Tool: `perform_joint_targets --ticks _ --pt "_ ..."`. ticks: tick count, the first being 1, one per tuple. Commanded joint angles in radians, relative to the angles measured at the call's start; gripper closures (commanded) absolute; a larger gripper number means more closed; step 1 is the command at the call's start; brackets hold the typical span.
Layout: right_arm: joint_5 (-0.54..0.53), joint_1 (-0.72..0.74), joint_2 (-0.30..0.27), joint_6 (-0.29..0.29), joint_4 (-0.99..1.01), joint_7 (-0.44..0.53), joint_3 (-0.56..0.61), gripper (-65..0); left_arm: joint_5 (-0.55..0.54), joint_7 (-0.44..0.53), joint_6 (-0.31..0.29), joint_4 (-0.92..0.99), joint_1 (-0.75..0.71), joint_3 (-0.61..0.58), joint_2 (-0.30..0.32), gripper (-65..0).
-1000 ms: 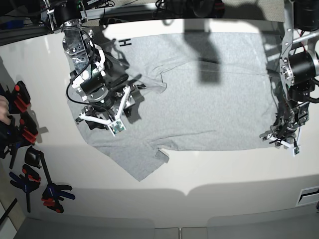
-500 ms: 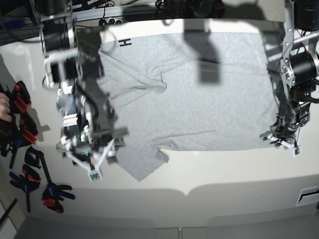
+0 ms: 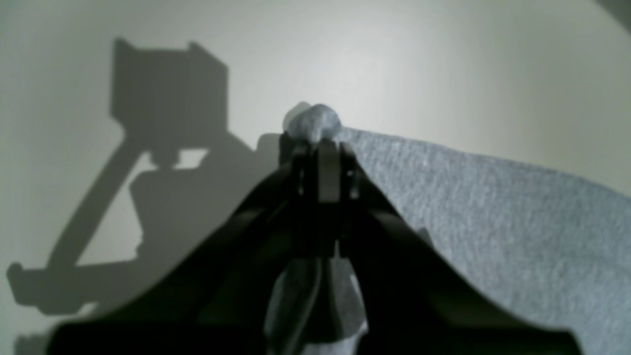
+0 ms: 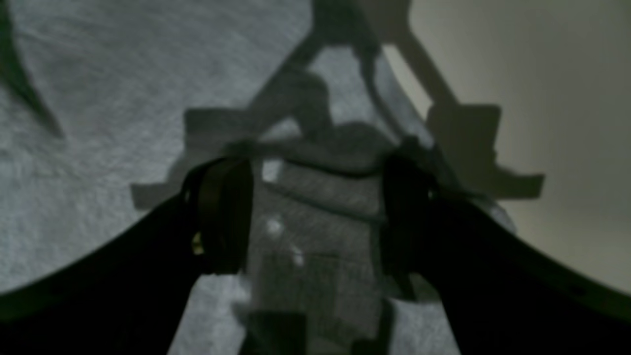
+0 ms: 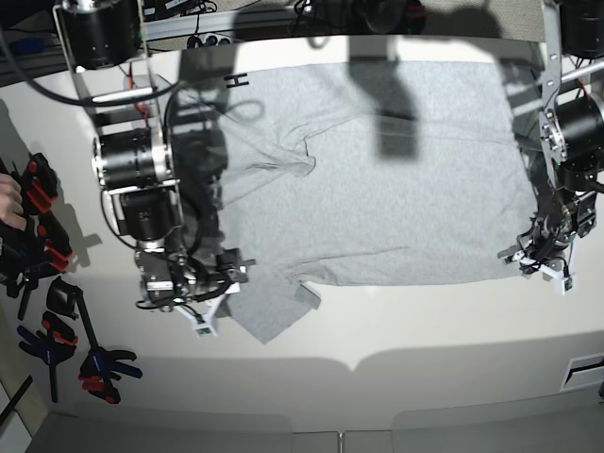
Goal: Fold the T-shirt properly
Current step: 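Move the right gripper to the other hem corner and grasp it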
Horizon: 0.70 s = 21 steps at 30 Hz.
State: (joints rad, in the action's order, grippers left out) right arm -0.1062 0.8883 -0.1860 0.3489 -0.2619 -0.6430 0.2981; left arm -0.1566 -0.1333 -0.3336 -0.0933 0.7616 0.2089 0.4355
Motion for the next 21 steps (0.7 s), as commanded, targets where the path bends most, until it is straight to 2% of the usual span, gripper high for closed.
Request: perform_joint_targets --ticks 1,7,13,21 --pt "-0.001 0.034 -0.001 0.01 -0.013 0.012 -0.004 -39.4 -0.004 -0.008 0.007 -0.005 0.022 0.0 0.014 0.0" --pt "0.047 0.037 -0.021 -0.047 -0.013 0.013 -0.004 -39.4 -0.005 -0.008 0.007 -0.005 0.02 0.0 0.014 0.0" --pt "0.039 0.05 -0.061 -0.043 -0.013 0.027 -0.004 -39.4 -0.005 -0.007 0.007 -0.005 0.019 0.0 0.014 0.0" --pt "0.043 0.009 -0.063 -0.042 -0.013 0.061 -0.004 -39.4 -0.005 0.0 0.007 -0.005 0.019 0.0 0.014 0.0"
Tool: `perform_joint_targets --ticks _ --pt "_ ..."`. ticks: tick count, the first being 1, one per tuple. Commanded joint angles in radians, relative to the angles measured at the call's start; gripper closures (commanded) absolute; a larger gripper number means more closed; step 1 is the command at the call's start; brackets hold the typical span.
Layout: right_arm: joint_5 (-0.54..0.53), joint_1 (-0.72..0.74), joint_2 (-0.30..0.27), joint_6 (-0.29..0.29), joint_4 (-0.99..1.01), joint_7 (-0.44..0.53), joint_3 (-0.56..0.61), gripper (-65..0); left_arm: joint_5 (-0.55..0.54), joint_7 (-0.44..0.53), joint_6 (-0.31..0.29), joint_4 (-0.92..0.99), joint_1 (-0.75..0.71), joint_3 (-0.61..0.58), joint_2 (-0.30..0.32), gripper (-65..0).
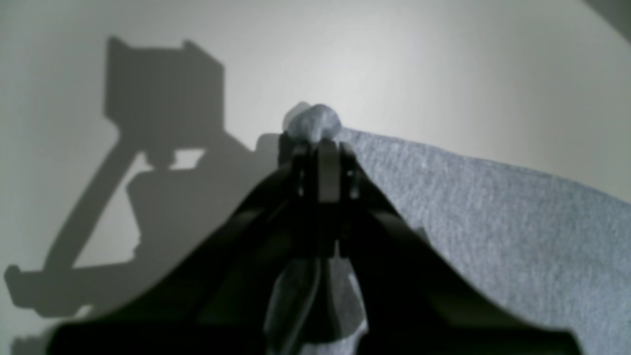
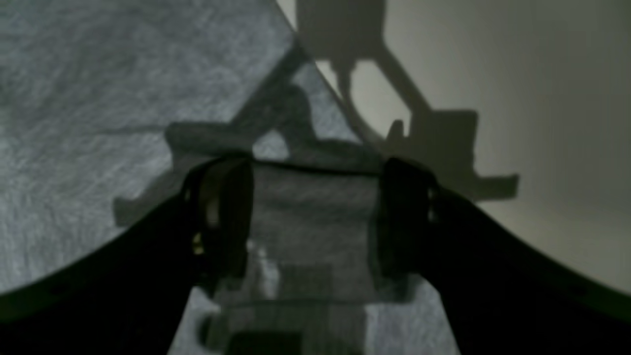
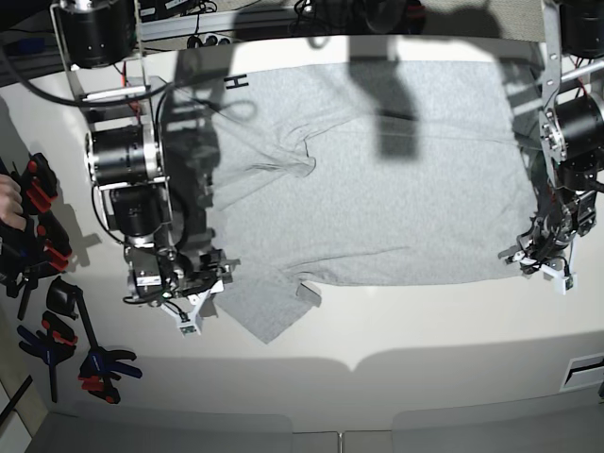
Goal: Fold the T-shirt properly
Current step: 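Move the right gripper to the other hem corner and grasp it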
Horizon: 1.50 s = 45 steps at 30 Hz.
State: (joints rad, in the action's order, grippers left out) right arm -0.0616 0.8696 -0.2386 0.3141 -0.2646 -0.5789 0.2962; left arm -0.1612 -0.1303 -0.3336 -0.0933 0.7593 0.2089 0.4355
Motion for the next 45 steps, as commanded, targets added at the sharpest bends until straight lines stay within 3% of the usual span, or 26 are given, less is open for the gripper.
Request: perform_joint_targets --ticks 1,7,15,18,23,45 --pt "-0.001 0.011 -0.01 -0.008 -0.01 -0.002 -0.002 -39.4 -0.001 -0.003 0.007 -0.005 0.022 0.0 0.014 0.0" --pt "0.011 -0.109 -0.008 -0.008 -0.01 0.021 -0.002 -37.7 -0.001 -0.003 0.007 -0.005 0.022 0.0 0.014 0.0" --pt "0.067 -0.104 -0.009 -0.016 -0.06 0.018 -0.002 0.0 -0.035 -0.045 0.003 -0.008 0.024 0.0 0.015 0.0" --pt "0.066 -0.096 -0.008 -0.016 -0.088 0.018 -0.002 0.0 -0.055 -0.097 -0.004 -0.043 0.022 0.0 0.014 0.0" --pt "0.067 -0.088 -0.008 -0.016 -0.119 0.018 -0.002 0.0 -0.061 -0.156 -0.072 -0.134 0.022 0.0 0.014 0.0" --pt "0.066 -0.089 -0.009 -0.015 -0.312 -0.066 -0.002 0.0 -0.061 -0.203 -0.072 -0.197 0.019 0.0 0.014 0.0"
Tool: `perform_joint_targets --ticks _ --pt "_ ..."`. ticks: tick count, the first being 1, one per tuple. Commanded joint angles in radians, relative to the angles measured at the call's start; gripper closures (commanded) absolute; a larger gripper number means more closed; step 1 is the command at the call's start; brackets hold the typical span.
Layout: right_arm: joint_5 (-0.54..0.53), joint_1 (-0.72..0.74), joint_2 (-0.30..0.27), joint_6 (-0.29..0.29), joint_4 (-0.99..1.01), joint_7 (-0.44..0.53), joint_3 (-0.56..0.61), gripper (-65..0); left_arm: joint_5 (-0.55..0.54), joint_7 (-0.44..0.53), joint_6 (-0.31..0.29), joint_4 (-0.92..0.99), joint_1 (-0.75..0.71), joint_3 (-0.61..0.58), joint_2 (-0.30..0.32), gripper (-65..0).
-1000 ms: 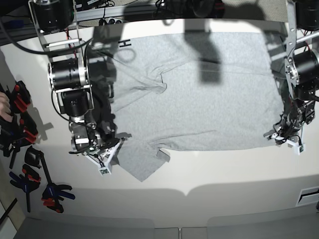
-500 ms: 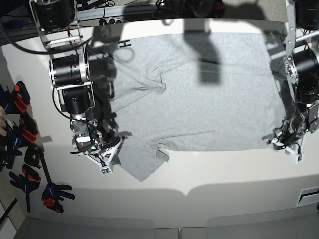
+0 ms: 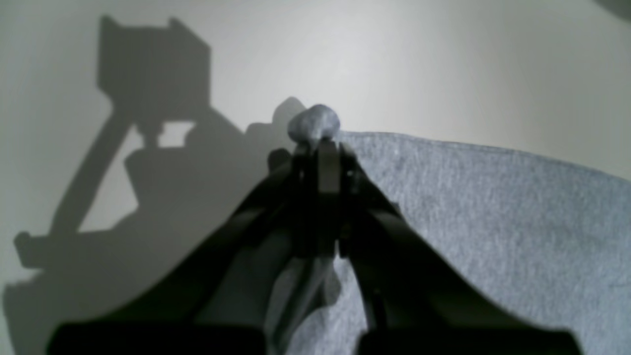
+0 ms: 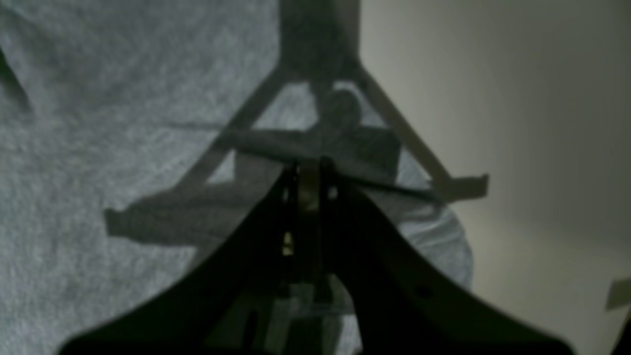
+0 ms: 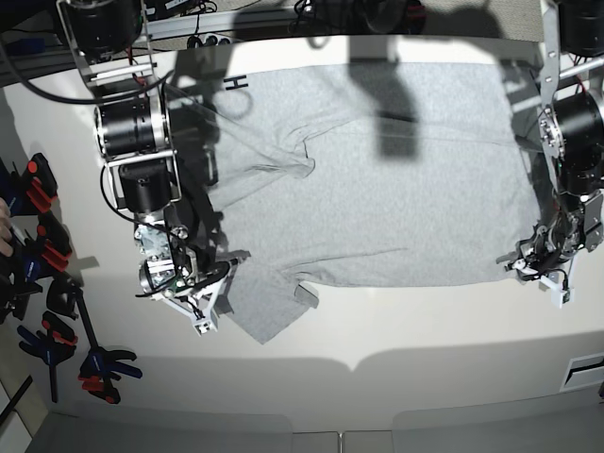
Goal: Fold the T-shirt properly
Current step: 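Move the right gripper to the other hem corner and grasp it, then hold both hem corners and adjust the grip of both grippers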
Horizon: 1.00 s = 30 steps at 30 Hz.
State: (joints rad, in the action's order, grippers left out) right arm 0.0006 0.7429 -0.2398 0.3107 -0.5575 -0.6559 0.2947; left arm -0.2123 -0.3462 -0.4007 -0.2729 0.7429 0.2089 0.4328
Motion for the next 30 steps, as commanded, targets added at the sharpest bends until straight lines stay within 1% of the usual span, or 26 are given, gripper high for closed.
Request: perform_joint_targets --ticks 1,7,9,12,13,14,15,16,17,18,21,22,25,27,28,30 --pt "0.003 0.038 -0.008 -0.012 -0.025 0.011 -0.001 0.0 -0.011 0.009 -0.005 -0.018 0.035 0.0 0.017 0.0" --pt "0.0 0.038 -0.008 -0.012 -0.045 0.001 -0.001 0.0 -0.079 -0.024 -0.011 -0.018 0.035 0.0 0.017 0.0" --pt "0.001 0.038 -0.01 -0.012 -0.045 0.0 -0.001 0.0 -0.077 -0.024 -0.039 -0.018 0.035 0.0 0.017 0.0" --pt "0.001 0.038 -0.021 -0.012 -0.045 0.004 -0.001 0.0 -0.078 -0.02 -0.042 -0.018 0.035 0.0 0.016 0.0" --pt "0.001 0.038 -0.026 -0.013 -0.045 0.017 -0.001 -5.8 -0.078 -0.02 -0.042 -0.018 0.035 0.0 0.017 0.0" --pt "0.0 0.038 -0.031 -0.013 -0.045 0.044 -0.001 -14.3 -0.078 -0.02 -0.042 -0.018 0.035 0.0 0.016 0.0" --pt "0.0 0.035 -0.037 -0.013 -0.044 0.088 -0.001 -22.3 -0.078 -0.021 -0.042 -0.018 0.035 0.0 0.016 0.0" --pt "0.0 0.029 -0.044 -0.014 -0.044 0.129 -0.001 -27.8 -0.078 -0.021 -0.042 -0.018 0.035 0.0 0.016 0.0" --pt "0.0 0.024 -0.052 -0.027 -0.043 0.161 -0.001 -29.7 -0.077 -0.021 -0.042 -0.018 0.035 0.0 0.016 0.0" --pt "-0.001 0.018 -0.057 -0.054 -0.042 0.18 -0.001 -29.6 -0.077 -0.025 -0.042 -0.018 0.035 0.0 0.016 0.0" --pt "-0.013 0.004 -0.066 -0.14 -0.023 0.186 -0.001 -29.6 -0.078 -0.027 -0.042 -0.018 0.03 0.0 0.016 0.0" --pt "-0.031 0.004 -0.069 -0.15 -0.006 0.186 -0.001 -29.5 -0.078 -0.026 -0.042 -0.018 0.027 0.0 0.016 0.0" --pt "-0.1 0.005 -0.076 -0.14 0.065 0.201 -0.001 -29.5 -0.078 -0.019 -0.043 -0.018 0.018 0.0 0.016 0.0" --pt "-0.114 0.005 -0.076 -0.126 0.119 0.208 -0.001 -29.5 -0.078 -0.02 -0.042 -0.018 0.019 0.0 0.016 0.0" --pt "-0.114 0.005 -0.076 -0.104 0.147 0.208 -0.001 -29.5 -0.078 -0.02 -0.042 -0.018 0.019 0.0 0.016 0.0" --pt "-0.113 0.005 -0.076 -0.028 0.179 0.205 -0.001 -28.2 -0.078 -0.02 -0.042 -0.018 0.019 0.0 0.016 0.0"
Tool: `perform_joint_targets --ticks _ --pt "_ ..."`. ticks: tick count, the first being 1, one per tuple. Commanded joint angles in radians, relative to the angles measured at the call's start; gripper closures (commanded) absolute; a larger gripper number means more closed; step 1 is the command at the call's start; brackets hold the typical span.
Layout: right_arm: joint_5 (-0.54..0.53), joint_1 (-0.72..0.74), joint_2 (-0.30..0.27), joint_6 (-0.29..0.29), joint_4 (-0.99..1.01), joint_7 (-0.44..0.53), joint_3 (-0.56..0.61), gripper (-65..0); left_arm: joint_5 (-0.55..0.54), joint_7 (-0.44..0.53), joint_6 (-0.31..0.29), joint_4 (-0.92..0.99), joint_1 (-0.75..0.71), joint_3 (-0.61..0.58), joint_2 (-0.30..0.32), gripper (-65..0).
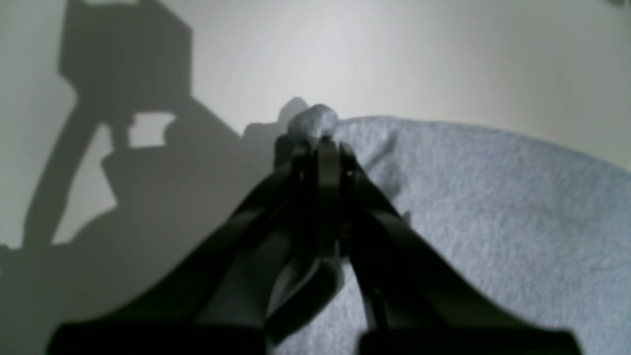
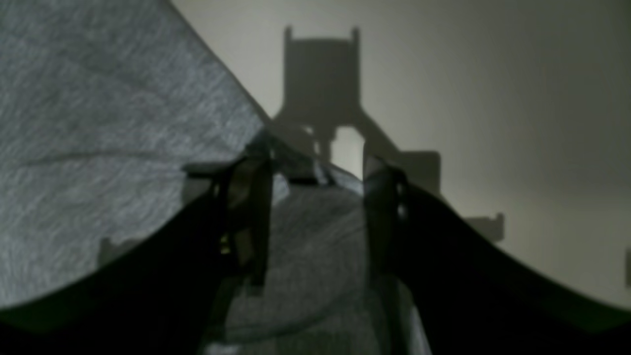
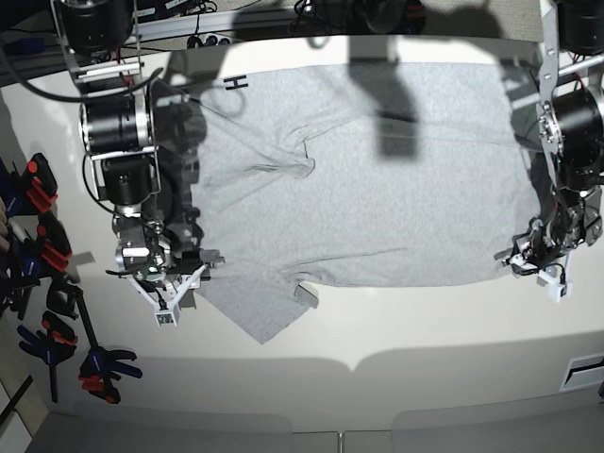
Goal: Fold the T-shirt properly
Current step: 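Hold both hem corners and adjust the grip of both grippers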
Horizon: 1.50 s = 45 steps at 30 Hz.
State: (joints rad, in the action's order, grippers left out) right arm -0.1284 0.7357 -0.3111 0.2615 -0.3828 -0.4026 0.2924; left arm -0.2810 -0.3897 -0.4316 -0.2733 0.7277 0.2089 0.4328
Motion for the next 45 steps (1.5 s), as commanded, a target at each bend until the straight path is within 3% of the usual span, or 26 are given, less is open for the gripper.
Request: perform_joint_targets --ticks 1,7,8,23,26,31,35,40,45 --pt "0.016 0.012 -0.004 0.055 0.008 -0.06 0.002 -25.3 -0.009 0.024 -0.011 -0.017 0.034 0.0 0.016 0.0" --pt "0.017 0.027 -0.002 0.076 0.002 -0.099 0.002 -0.9 -0.009 0.023 -0.011 -0.017 0.034 0.0 0.016 0.0" --pt "0.02 0.034 -0.002 0.075 0.002 -0.099 0.002 0.0 -0.009 0.024 -0.011 -0.017 0.034 0.0 0.016 0.0" --pt "0.023 0.126 -0.002 0.076 -0.043 -0.174 0.002 0.0 -0.01 0.034 -0.011 -0.017 0.035 0.0 0.016 0.0" --pt "0.023 0.126 -0.003 0.076 -0.061 -0.197 0.002 0.0 -0.063 0.014 -0.011 -0.017 0.034 0.0 0.018 0.0" --pt "0.024 0.126 -0.003 0.075 -0.074 -0.208 0.002 0.0 -0.115 0.016 -0.103 -0.017 0.035 0.0 0.019 0.0" --pt "0.077 0.126 -0.002 0.074 -0.074 -0.164 0.002 0.0 -0.115 0.023 -0.116 -0.017 0.035 0.0 0.019 0.0" --pt "0.159 0.126 -0.014 0.061 -0.073 -0.122 0.002 -27.1 -0.114 0.012 -0.115 -0.017 0.034 0.0 0.019 0.0" --pt "0.086 0.126 -0.05 0.037 -0.072 -0.198 0.002 -29.5 -0.115 0.012 -0.115 -0.017 0.034 0.0 0.019 0.0"
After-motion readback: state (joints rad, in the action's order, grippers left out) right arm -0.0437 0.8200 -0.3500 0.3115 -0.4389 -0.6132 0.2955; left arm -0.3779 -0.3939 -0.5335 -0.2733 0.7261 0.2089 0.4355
